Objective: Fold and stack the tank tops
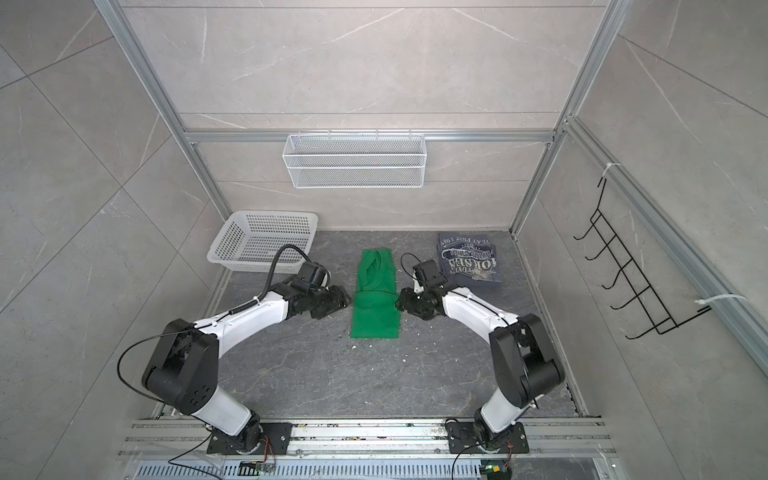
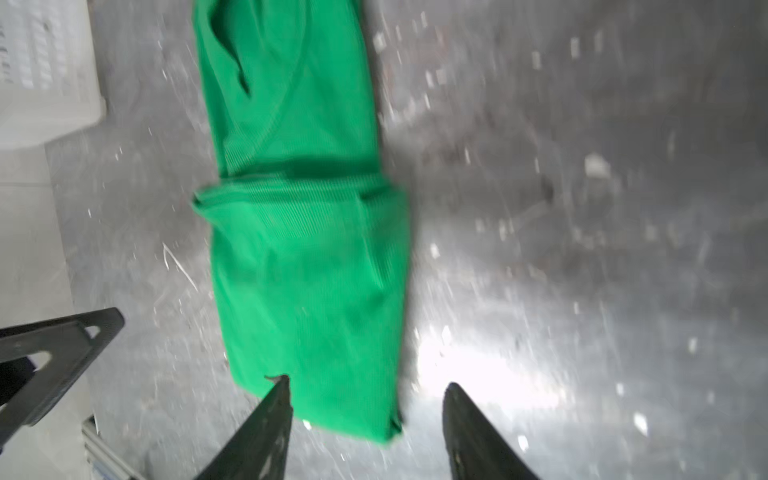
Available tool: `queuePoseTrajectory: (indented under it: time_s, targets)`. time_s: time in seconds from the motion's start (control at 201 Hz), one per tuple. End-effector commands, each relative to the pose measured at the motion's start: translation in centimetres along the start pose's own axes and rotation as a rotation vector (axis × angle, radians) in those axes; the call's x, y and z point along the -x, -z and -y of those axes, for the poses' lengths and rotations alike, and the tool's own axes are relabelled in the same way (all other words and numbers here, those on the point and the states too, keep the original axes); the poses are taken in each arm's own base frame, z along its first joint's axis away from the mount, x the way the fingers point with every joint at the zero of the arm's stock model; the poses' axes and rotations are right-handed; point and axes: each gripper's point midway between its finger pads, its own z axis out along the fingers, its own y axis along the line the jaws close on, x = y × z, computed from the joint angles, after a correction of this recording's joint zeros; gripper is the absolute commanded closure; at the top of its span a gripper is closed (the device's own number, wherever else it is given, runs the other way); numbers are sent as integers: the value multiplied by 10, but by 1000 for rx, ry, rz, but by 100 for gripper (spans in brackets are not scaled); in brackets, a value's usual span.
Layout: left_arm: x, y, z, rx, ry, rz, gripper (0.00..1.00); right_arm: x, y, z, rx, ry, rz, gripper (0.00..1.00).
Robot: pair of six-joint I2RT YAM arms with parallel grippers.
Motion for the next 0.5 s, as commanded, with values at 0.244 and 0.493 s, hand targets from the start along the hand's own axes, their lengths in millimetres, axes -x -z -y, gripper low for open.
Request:
queuePoseTrajectory:
  time_s: [0.244,0.493]
  targets:
    - [-38,-18,7,-146,52,-18,34,-55,-16,1,231,-130,-25,47]
    - [-48,-38,-10,-119,104,-49,39,-61,-40,2,226,-152,-53,51]
